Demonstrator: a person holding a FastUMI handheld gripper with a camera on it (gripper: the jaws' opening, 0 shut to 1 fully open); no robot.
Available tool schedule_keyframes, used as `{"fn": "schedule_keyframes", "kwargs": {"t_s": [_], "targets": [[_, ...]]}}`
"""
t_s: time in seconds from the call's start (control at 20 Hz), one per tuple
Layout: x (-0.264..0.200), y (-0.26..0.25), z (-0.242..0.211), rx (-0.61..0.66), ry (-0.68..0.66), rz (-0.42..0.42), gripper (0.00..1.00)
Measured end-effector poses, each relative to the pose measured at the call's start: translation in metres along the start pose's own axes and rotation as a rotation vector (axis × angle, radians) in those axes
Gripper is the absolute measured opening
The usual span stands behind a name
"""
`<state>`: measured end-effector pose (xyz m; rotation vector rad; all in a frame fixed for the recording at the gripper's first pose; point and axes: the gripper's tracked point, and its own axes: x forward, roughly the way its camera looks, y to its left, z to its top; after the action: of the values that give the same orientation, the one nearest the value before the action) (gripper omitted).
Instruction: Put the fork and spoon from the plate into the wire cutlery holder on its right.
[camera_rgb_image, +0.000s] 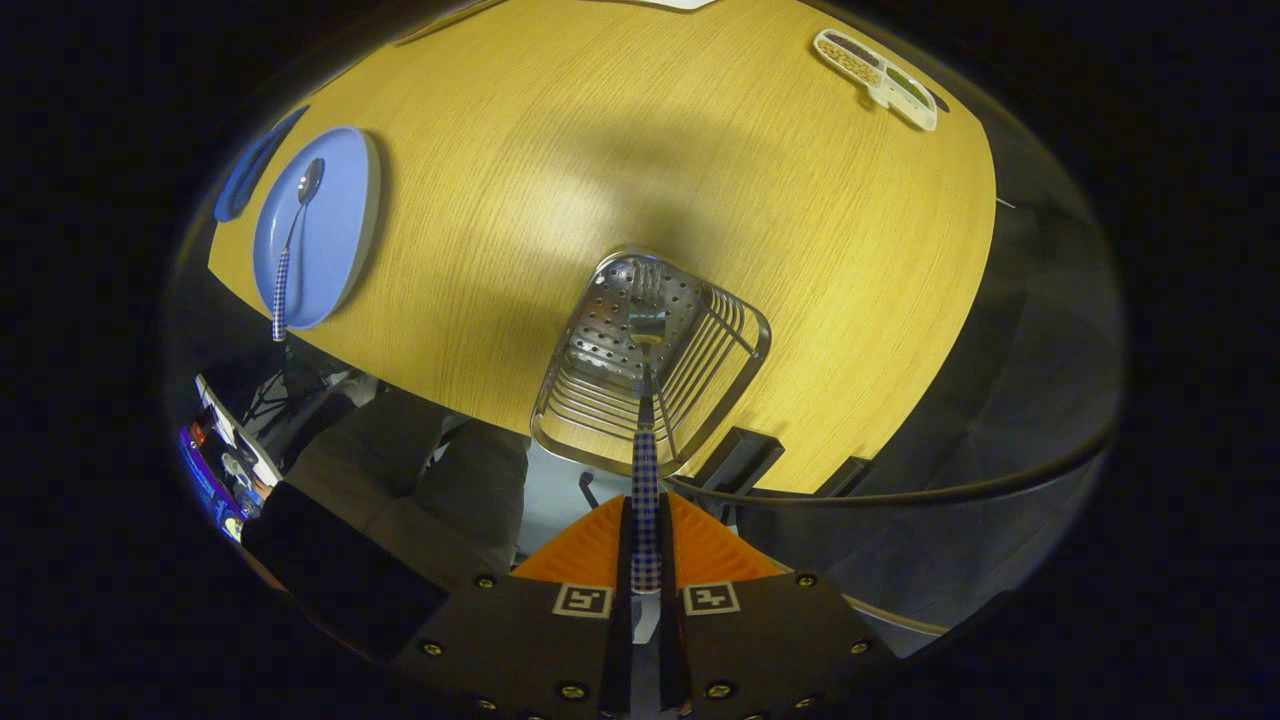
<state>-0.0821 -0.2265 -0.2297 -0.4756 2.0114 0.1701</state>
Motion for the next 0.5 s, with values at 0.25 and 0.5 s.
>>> {"fn": "schedule_keyframes", "kwargs": {"t_s": [0.25,0.5], "targets": [[-0.019,0.000,0.002,0.043,-0.086,0.009,0.50],[-0.036,-0.006,-0.011,0.116,-0.192,-0.022,0.98]]}}
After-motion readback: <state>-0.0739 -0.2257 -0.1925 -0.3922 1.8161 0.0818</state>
